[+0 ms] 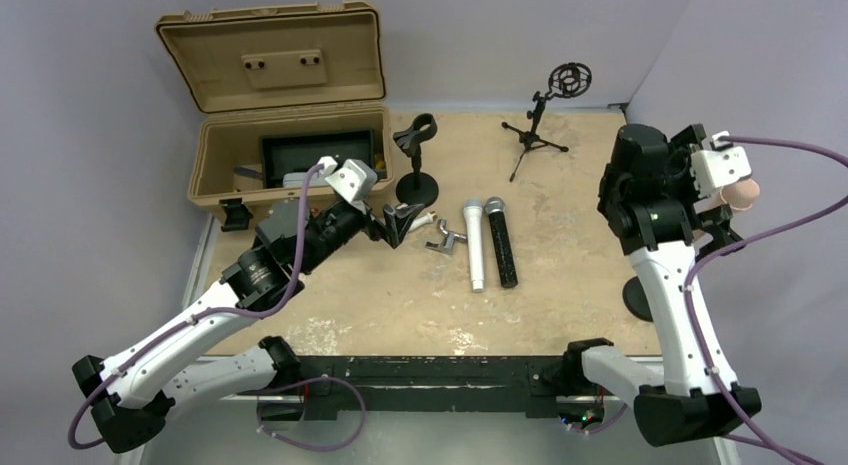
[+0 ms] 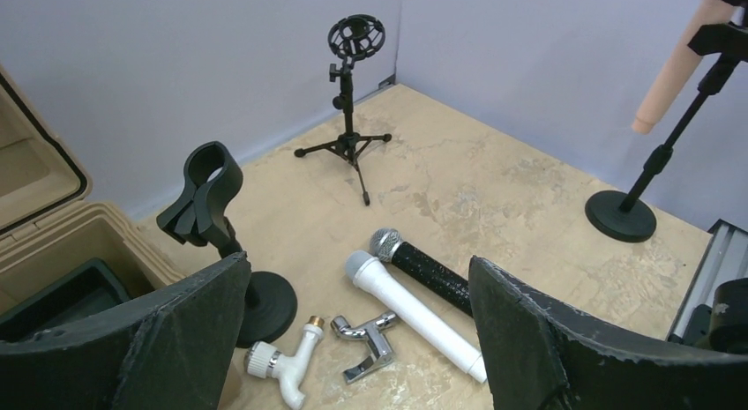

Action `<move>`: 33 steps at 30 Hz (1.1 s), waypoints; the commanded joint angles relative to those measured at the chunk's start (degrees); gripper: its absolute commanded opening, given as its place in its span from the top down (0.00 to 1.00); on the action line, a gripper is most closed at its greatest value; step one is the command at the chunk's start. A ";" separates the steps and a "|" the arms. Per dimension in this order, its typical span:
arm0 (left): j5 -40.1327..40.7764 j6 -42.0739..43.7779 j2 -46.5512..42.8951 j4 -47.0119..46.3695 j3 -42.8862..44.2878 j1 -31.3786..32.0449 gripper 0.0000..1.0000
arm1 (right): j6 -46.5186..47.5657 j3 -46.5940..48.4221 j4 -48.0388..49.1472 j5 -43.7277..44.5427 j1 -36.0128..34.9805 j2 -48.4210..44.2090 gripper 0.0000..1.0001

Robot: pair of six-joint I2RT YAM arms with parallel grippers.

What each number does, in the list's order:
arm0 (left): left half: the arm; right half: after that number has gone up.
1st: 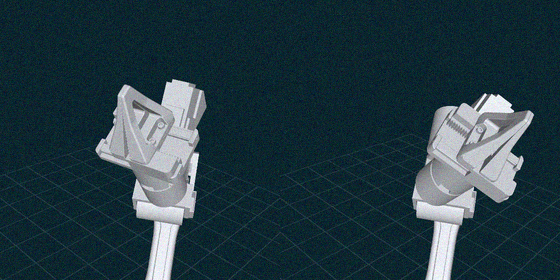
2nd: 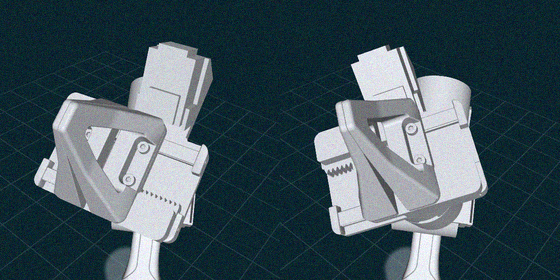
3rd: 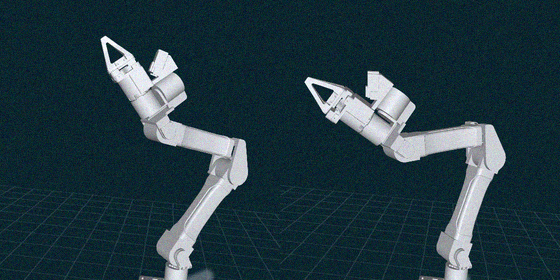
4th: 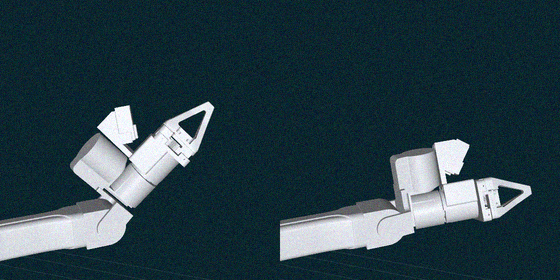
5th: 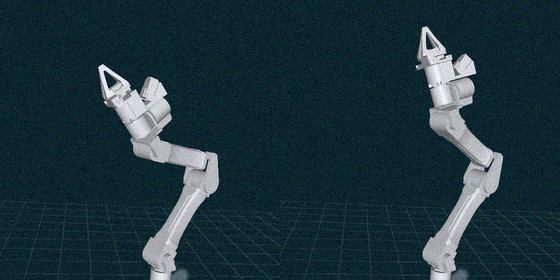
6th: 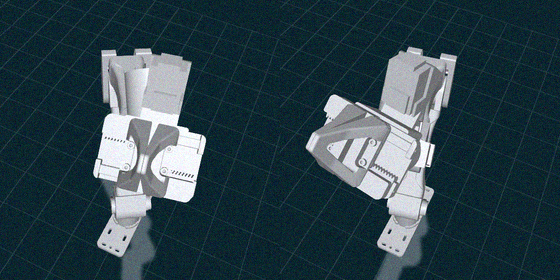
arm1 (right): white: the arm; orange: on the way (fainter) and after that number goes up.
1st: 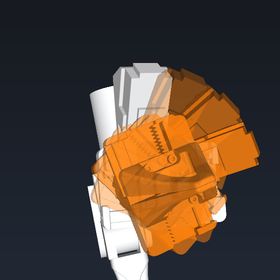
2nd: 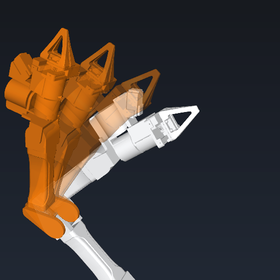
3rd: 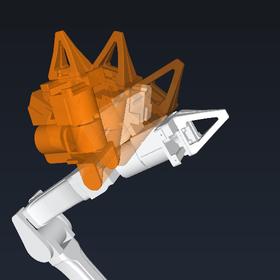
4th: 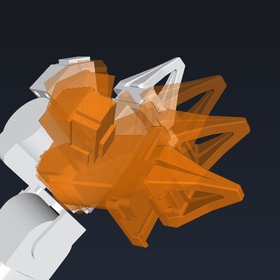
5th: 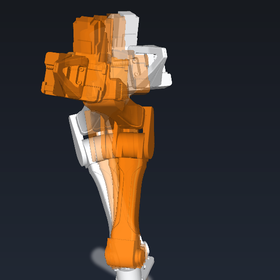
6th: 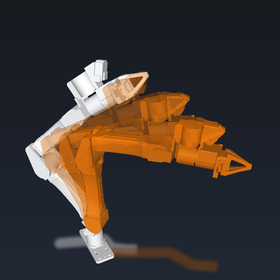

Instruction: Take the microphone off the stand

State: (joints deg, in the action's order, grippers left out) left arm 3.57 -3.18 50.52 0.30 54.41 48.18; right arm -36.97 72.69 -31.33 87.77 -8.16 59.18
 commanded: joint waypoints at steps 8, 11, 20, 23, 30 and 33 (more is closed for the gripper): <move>5.43 6.30 -2.82 -3.27 -1.22 5.31 0.08 | -2.40 2.65 -1.44 9.71 6.75 4.08 0.03; 6.00 6.72 -2.63 -3.45 -1.41 6.85 0.08 | -3.33 3.53 -1.94 11.09 7.96 5.54 0.03; 10.35 10.91 -4.62 -4.57 -2.37 11.17 0.08 | -9.20 5.34 -5.50 10.57 13.50 9.23 0.09; 11.14 12.05 -5.25 -4.91 -2.56 12.11 0.08 | -18.70 8.74 -14.57 10.28 14.16 12.66 0.10; 12.41 13.29 -6.27 -5.38 -2.82 12.64 0.08 | -25.37 10.92 -21.39 9.20 14.15 14.66 0.37; 12.40 13.38 -6.31 -5.39 -2.90 12.64 0.08 | -20.97 9.25 -16.60 9.41 13.70 12.33 0.49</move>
State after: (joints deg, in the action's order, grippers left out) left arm 14.81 8.64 44.91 -2.50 51.81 60.51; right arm -57.52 82.02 -49.82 87.57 5.87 74.76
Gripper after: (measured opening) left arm 0.922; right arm 0.584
